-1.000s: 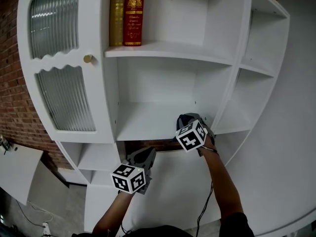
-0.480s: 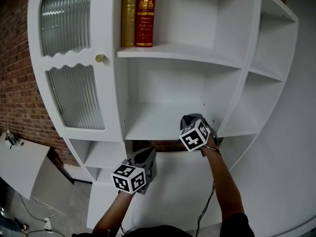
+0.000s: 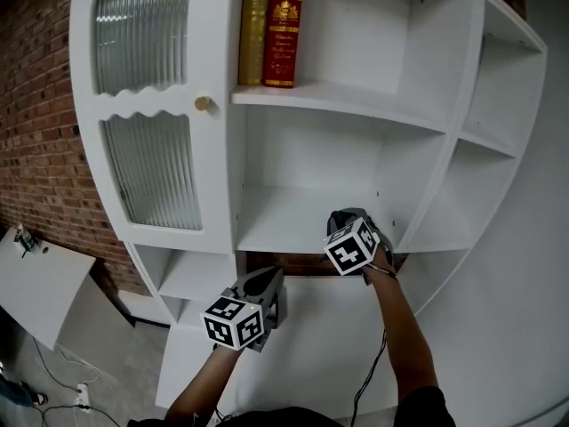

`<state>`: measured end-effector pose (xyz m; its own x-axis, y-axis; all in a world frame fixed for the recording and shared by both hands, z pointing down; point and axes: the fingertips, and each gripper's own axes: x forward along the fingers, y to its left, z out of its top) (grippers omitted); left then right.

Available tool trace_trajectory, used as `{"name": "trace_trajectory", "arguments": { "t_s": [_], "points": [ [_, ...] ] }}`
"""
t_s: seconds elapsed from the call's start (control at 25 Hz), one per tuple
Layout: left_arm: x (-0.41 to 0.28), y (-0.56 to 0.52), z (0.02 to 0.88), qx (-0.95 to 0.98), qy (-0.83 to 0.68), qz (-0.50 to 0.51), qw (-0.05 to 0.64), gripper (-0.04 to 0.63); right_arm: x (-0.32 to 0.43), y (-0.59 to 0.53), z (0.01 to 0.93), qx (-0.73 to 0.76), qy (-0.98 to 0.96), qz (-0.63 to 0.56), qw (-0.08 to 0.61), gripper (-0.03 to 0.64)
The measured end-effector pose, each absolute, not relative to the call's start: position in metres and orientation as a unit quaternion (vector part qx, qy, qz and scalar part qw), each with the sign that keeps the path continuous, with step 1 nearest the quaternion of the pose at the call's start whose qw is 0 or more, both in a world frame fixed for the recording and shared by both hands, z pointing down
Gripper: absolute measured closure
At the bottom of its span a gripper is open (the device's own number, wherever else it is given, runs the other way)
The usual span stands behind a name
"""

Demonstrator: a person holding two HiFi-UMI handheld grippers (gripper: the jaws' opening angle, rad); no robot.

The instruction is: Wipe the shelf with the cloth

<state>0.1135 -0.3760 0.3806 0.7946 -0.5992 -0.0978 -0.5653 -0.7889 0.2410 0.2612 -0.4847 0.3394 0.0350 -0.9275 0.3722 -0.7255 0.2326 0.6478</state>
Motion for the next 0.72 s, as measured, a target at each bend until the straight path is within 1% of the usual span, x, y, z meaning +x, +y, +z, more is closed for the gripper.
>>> {"name": "trace_trajectory", "arguments": {
  "t_s": [0.72],
  "points": [
    [0.065, -0.373, 0.379, 0.928, -0.351, -0.079, 0.094, 0.580, 0.202, -0.493, 0.340, 0.570, -0.703, -0.141, 0.401, 0.551]
  ]
}}
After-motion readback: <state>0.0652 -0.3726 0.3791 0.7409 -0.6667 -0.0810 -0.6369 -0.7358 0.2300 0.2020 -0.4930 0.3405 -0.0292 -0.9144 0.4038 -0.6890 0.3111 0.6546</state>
